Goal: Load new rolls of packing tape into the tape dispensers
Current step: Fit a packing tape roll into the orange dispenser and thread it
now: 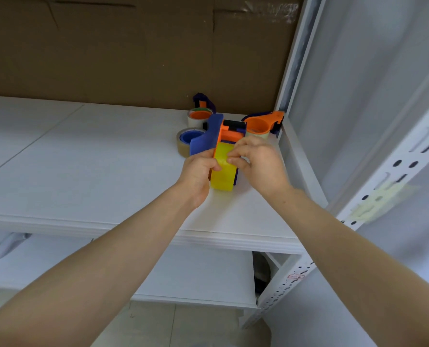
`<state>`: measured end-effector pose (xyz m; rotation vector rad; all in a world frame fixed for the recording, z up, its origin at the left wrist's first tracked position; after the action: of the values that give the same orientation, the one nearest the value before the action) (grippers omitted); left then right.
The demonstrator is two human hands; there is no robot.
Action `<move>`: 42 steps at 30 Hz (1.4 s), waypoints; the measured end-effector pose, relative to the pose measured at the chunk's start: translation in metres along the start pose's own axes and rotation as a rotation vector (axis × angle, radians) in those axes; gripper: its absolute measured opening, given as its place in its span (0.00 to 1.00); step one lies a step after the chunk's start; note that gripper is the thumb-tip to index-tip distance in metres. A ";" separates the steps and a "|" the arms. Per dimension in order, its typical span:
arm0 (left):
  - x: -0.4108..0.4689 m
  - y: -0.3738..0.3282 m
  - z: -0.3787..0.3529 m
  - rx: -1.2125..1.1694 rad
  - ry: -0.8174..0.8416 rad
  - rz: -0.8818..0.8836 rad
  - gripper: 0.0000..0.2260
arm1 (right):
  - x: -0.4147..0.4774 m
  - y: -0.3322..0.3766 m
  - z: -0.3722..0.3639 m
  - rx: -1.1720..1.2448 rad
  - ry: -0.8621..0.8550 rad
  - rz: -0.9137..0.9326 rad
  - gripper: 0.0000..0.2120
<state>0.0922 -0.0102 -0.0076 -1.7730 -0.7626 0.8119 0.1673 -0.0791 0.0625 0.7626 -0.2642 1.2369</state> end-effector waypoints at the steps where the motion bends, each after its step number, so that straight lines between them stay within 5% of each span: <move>1: 0.000 0.000 0.000 0.010 0.005 -0.002 0.22 | 0.001 0.004 -0.001 -0.046 0.016 0.032 0.10; 10: -0.002 -0.001 0.000 0.034 0.043 -0.035 0.20 | 0.014 0.011 -0.007 -0.153 0.215 0.032 0.11; 28: -0.006 -0.004 -0.001 0.053 0.052 -0.079 0.16 | 0.017 0.010 -0.001 -0.152 0.301 0.000 0.11; 42: -0.006 -0.006 -0.004 0.100 0.067 -0.103 0.16 | 0.021 0.020 -0.015 -0.430 0.517 0.206 0.15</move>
<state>0.0914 -0.0149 -0.0002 -1.6499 -0.7496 0.7065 0.1531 -0.0512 0.0709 0.0348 -0.1743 1.4615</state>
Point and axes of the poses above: each hand's wrist, its own x-axis towards the middle knuckle, its own z-axis out of the back of the hand, y = z × x, the point moved 9 cm from there along x, towards the middle knuckle, and after that the axes turned 7 degrees about -y, right-handed, at the moved point
